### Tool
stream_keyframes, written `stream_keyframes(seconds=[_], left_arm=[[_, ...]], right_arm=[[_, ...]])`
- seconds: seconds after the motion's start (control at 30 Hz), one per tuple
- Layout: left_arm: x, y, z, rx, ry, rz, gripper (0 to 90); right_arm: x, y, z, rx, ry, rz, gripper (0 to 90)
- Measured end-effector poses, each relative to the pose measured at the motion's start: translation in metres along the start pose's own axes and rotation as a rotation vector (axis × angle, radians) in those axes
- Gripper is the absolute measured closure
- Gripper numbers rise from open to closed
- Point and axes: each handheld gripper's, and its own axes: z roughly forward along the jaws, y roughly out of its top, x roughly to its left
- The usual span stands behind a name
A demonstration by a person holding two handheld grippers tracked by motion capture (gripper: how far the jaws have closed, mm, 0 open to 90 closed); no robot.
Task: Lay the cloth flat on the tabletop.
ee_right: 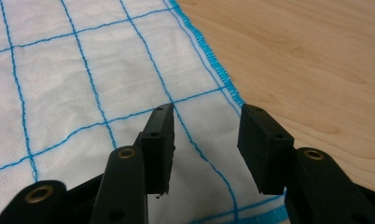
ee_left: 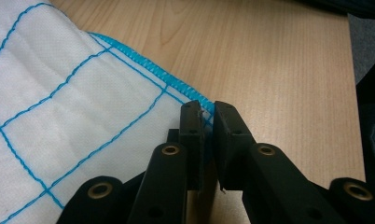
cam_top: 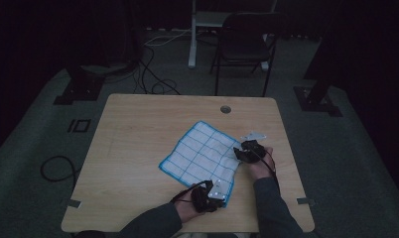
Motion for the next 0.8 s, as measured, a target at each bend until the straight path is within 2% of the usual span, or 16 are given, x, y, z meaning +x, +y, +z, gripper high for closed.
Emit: stream_keyframes(seconds=[0.13, 0.17, 0.27, 0.47, 0.63, 0.7, 0.8], left_arm=[[-0.005, 0.002, 0.001, 0.001, -0.022, 0.018, 83.1], [-0.006, 0.002, 0.002, -0.002, -0.029, 0.018, 83.1], [-0.01, 0.003, 0.003, -0.005, -0.039, 0.023, 83.4], [-0.014, 0.004, 0.005, -0.005, -0.043, 0.036, 83.7], [-0.013, 0.004, 0.005, -0.018, -0.042, 0.021, 80.6], [-0.012, 0.003, 0.004, -0.026, -0.028, 0.017, 77.5], [-0.003, 0.003, -0.005, -0.043, -0.004, 0.007, 75.6]], right_arm=[[-0.001, -0.003, 0.009, 0.051, 0.019, -0.02, 62.2], [-0.001, -0.004, 0.011, 0.058, 0.025, -0.016, 65.8], [0.001, -0.003, 0.015, 0.062, 0.028, -0.018, 67.5], [0.003, 0.004, 0.022, 0.064, 0.026, -0.017, 67.6], [0.006, 0.009, 0.027, 0.063, 0.024, -0.019, 65.9], [0.007, 0.01, 0.026, 0.062, 0.016, -0.018, 63.7], [0.008, 0.007, 0.02, 0.037, 0.028, -0.003, 61.6]])
